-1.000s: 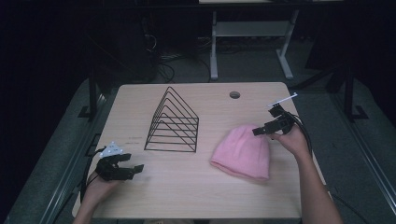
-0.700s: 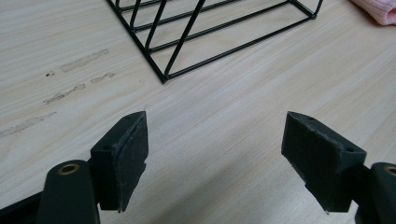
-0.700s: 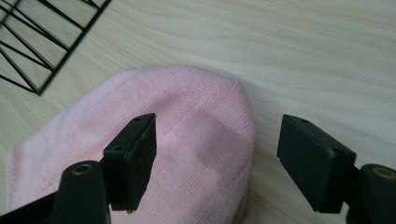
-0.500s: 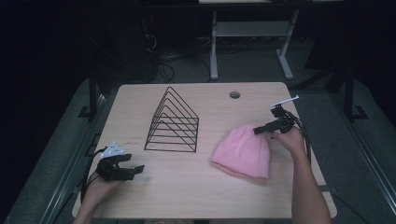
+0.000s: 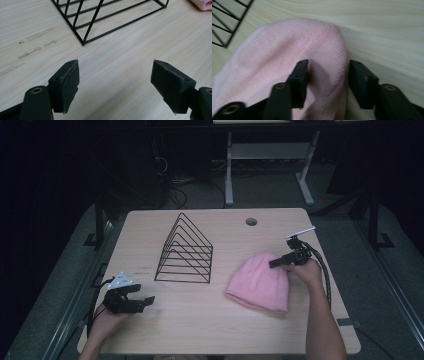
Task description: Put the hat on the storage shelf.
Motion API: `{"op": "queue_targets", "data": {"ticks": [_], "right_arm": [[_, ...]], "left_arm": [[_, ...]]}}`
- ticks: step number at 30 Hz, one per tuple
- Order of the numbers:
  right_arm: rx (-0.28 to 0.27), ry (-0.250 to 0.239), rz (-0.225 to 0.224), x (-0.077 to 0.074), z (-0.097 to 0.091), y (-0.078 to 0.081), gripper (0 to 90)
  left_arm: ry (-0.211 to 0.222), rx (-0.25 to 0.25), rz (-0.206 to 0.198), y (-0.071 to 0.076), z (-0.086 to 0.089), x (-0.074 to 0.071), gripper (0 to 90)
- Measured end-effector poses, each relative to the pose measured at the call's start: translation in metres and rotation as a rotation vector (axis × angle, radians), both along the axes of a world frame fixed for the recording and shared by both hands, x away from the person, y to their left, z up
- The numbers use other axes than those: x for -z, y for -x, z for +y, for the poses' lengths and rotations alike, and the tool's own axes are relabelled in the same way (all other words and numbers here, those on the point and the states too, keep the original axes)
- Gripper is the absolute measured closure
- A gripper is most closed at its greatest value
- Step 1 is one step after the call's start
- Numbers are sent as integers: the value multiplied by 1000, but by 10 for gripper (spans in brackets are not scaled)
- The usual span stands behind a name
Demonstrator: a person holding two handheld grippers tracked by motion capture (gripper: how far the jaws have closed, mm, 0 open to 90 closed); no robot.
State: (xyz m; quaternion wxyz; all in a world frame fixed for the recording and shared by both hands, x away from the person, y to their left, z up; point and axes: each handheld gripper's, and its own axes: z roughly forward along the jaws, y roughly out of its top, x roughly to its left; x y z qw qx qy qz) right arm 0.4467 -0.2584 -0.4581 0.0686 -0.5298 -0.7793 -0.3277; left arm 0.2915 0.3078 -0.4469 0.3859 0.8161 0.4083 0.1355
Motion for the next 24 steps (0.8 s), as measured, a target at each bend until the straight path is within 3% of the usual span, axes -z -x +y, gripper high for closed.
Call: {"op": "queue_targets", "data": {"ticks": [1, 7, 16, 19, 21, 24], "right_arm": [[5, -34, 1, 3, -2, 1, 587], [-4, -90, -4, 3, -7, 5, 723], [-37, -133, -37, -11, -8, 12, 763], [-63, -151, -86, -20, -8, 15, 772], [-71, -156, -95, -23, -8, 16, 773], [-98, -167, -134, -39, -5, 19, 778]], "left_arm": [[-2, 2, 4, 0, 0, 0, 231], [-15, 5, 8, 0, 1, 2, 231], [-18, -6, 12, 1, 2, 3, 231], [-10, -13, 15, 1, 2, 4, 231], [-10, -13, 17, 1, 1, 4, 231], [-5, -11, 18, 1, -1, 4, 231]]}}
